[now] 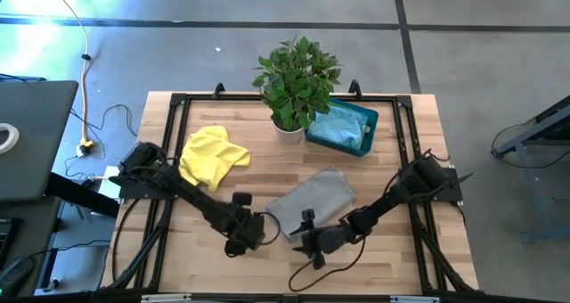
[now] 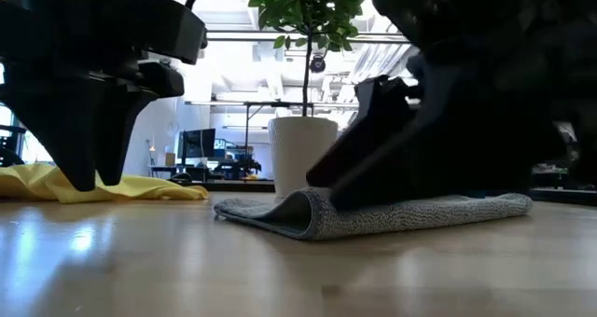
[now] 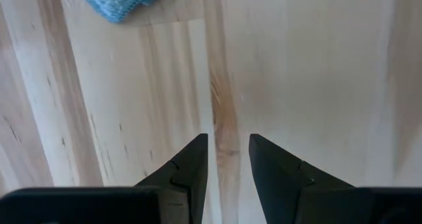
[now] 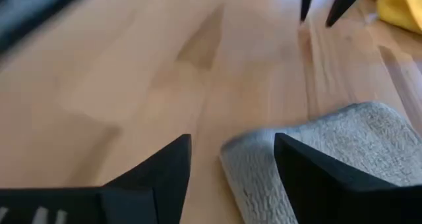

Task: Fold microfiber towels
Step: Fold the gray towel

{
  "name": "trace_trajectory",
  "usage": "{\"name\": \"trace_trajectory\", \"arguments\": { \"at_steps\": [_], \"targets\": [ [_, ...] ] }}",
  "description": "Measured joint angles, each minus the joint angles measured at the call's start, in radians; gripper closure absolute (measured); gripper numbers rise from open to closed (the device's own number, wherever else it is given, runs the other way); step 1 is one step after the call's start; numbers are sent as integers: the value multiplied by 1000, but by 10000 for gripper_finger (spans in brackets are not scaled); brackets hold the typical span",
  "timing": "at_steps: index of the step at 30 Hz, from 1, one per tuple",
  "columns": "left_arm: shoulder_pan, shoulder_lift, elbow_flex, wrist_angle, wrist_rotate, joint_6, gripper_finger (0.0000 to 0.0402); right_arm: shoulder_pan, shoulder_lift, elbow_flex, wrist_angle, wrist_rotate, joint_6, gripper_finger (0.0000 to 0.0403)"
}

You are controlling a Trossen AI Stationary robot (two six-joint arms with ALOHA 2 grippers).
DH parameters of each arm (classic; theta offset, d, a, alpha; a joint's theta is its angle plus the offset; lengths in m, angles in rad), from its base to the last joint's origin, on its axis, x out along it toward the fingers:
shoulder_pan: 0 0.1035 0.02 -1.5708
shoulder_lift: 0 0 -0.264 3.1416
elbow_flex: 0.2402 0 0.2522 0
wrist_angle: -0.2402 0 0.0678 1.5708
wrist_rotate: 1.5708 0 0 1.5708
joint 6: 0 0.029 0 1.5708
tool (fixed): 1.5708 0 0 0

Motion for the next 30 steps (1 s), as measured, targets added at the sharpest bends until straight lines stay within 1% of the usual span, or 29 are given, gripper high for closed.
{"name": "trace_trajectory", "arguments": {
  "at_steps": [2,6,10,14,18,21,23,26,30],
  "targets": [
    [-10,0,0,0,0,-5,301,-6,1,24,-62,1,-29,191],
    [-35,0,0,-2,0,-7,301,-23,-1,59,-134,-2,-10,190],
    [-54,0,0,-4,0,-8,301,-44,-1,59,-155,-30,-4,190],
    [-69,0,0,-4,1,-15,301,-64,-1,59,-211,-77,81,193],
    [-81,0,0,-4,1,-26,301,-71,-3,59,-229,-127,129,208],
    [-85,0,0,-4,1,-26,301,-70,-3,59,-237,-128,168,231],
    [-86,0,0,-3,1,-33,301,-70,-3,59,-238,-129,195,254],
    [-85,0,0,-3,-11,-60,301,-70,-3,59,-242,-124,233,299],
    [-85,0,0,1,-32,-87,301,-61,-4,59,-244,-118,311,373]
  ]
}}
